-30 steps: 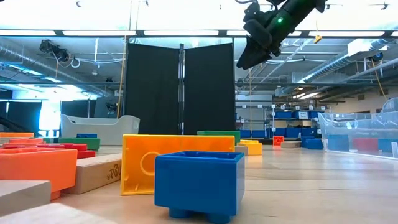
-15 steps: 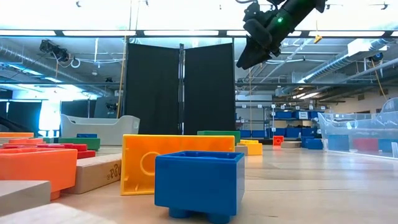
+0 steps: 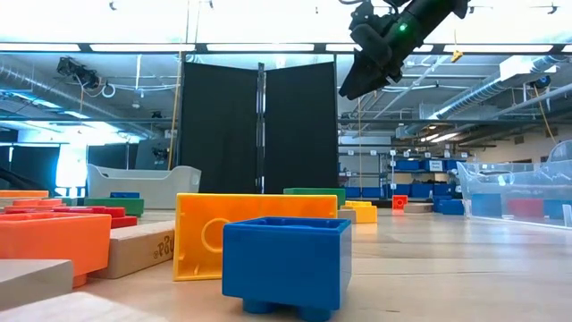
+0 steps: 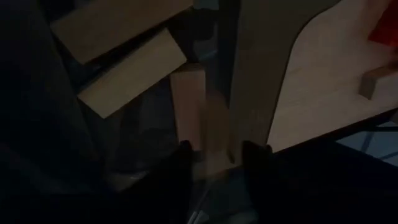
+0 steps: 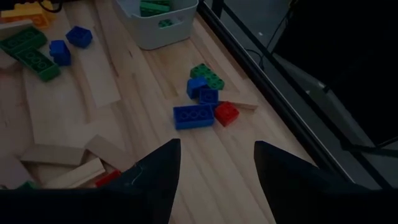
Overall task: Sort blocks by size
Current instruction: Put the brown block into the black bin, then put the large yellow game piece into the gray bin
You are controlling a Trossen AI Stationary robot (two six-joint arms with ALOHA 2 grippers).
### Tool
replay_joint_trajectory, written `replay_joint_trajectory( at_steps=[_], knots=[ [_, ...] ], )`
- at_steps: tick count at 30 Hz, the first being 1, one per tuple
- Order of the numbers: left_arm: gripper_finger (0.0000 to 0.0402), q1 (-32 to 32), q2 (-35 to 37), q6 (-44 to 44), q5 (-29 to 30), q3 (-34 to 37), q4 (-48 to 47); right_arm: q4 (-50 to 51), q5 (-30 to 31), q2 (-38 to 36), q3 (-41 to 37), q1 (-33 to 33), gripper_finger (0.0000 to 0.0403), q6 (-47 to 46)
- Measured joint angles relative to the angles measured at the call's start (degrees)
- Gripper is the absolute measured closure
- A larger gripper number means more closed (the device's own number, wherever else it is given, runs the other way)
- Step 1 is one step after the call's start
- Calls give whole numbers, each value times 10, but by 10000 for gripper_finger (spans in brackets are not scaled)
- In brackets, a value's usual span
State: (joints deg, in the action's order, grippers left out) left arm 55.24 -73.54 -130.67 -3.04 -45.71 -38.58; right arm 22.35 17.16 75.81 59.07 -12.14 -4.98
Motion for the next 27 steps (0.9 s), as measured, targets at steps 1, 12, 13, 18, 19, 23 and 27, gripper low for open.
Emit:
replay_joint_trajectory(
  at_steps=[1,12,13,18,19,23,27],
  knots=[
    [223,0,0,1,-1,0,-1,0,0,0,0,0,183,0],
    [147,0,0,-1,-2,0,-5,0,-1,0,0,0,183,1],
    [147,0,0,-2,-2,0,-5,0,-1,0,0,0,183,1],
    [152,0,0,-5,-2,0,0,0,-5,0,0,0,183,2],
    [154,0,1,-6,-2,0,0,0,-7,0,0,0,183,2],
    [162,0,1,-8,1,-14,-15,0,-10,0,0,0,183,2],
    [169,0,2,-7,2,-33,-36,0,-10,0,0,0,183,2]
  ],
)
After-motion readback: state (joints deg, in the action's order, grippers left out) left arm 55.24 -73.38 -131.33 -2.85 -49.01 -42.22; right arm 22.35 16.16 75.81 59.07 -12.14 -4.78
